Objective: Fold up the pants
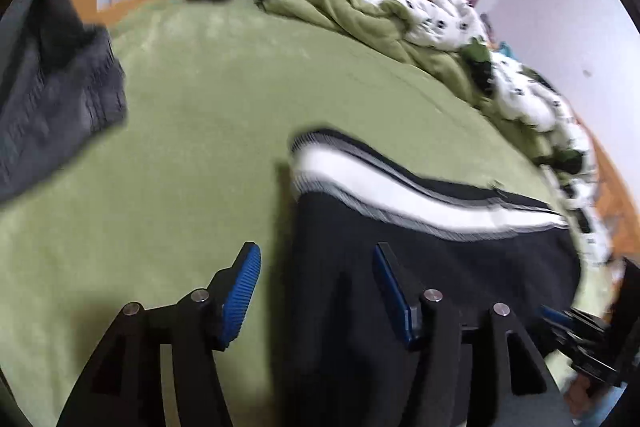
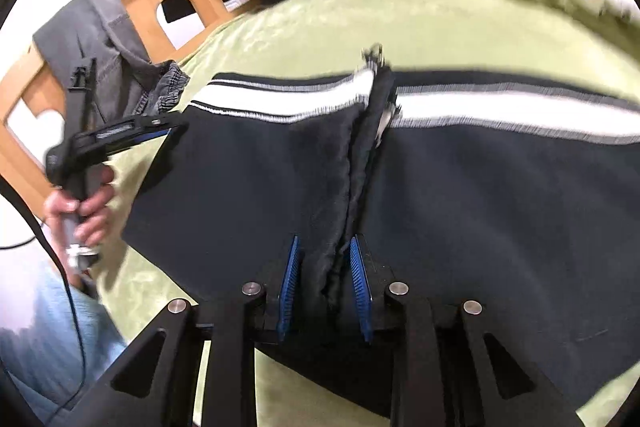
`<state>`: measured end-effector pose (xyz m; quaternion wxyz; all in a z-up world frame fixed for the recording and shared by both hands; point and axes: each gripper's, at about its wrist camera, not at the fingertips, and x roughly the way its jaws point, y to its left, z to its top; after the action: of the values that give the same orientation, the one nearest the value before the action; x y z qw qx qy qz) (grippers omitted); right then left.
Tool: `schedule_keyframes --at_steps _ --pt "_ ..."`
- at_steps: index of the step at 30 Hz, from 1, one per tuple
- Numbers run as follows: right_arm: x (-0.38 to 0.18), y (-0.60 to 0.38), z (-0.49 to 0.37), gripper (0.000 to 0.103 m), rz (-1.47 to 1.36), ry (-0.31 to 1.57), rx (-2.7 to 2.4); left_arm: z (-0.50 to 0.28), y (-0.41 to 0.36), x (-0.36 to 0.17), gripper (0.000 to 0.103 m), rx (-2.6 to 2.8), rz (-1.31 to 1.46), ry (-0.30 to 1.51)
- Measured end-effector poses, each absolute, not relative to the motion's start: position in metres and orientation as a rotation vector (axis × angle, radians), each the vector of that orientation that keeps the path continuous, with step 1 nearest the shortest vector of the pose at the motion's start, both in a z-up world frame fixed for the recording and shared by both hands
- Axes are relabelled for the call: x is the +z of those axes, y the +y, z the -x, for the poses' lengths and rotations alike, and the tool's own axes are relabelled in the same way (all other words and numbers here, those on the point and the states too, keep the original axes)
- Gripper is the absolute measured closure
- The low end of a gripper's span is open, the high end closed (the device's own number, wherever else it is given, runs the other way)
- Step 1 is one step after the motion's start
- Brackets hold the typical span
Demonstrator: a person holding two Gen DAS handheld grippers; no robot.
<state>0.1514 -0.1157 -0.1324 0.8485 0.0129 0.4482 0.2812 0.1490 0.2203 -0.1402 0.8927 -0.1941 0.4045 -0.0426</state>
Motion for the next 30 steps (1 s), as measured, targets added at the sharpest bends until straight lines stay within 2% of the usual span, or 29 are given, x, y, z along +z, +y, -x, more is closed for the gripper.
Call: schedule_keyframes --at_steps 4,7,15,17,30 --pt "-0.130 -0.121 -0.139 0.076 -0.026 0.940 0.585 -0.130 0.201 -0.178 0.045 -0.139 0.462 0.974" --pt "-0.149 -0.109 -0.133 0.073 0.051 1.006 0.555 -0.108 0.184 -0.177 0.040 -0.095 0.346 0.921" --pt "-0.159 -0.121 -0.131 0.067 -0.075 1.082 0.544 -0.050 0.196 -0.177 0.038 -0.117 0.478 0.928" --pt "-0.158 -0.125 -0.123 0.062 -0.063 1.068 0.532 -0.034 0.198 -0.177 0.038 -0.097 0.491 0.909" --pt "-0.130 -0.167 -0.094 0.062 -0.018 0.967 0.410 0.004 0.201 -0.175 0.040 -0.002 0.546 0.828"
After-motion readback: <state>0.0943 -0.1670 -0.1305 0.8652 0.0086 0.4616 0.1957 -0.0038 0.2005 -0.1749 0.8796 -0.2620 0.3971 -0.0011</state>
